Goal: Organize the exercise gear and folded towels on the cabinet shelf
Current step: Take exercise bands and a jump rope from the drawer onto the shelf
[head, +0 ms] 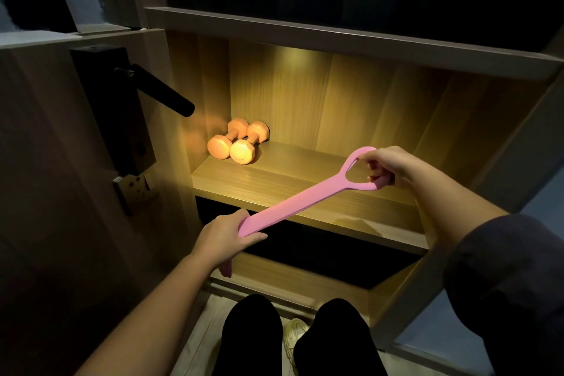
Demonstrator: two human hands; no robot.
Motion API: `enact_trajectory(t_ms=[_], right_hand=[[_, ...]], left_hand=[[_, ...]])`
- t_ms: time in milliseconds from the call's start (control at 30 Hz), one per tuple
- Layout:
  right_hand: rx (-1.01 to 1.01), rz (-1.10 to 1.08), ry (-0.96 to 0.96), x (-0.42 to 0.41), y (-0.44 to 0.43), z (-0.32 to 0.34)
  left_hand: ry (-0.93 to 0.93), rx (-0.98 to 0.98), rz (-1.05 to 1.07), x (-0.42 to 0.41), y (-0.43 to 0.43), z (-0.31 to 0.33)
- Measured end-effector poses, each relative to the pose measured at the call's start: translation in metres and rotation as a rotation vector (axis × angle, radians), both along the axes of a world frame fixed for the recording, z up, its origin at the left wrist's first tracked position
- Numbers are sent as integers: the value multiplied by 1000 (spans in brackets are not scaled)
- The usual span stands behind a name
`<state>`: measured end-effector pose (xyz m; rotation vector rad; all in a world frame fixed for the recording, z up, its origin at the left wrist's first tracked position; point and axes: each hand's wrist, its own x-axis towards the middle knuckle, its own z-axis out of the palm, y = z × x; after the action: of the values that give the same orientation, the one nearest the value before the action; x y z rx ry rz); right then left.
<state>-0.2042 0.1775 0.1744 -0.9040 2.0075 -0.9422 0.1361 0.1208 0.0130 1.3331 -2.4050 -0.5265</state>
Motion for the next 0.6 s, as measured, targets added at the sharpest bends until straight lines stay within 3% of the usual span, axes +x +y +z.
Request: enact_trajectory(t_ms=[333, 433, 600], right_hand=[[-21, -17, -2, -13, 4, -5], [-35, -30, 24, -15, 5, -7], [-25, -56, 113, -19, 9, -12]], left_hand=[[-82, -247, -21, -4, 11, 8], [-156, -187, -44, -2, 8, 5], [-177, 137, -51, 10, -6, 6]])
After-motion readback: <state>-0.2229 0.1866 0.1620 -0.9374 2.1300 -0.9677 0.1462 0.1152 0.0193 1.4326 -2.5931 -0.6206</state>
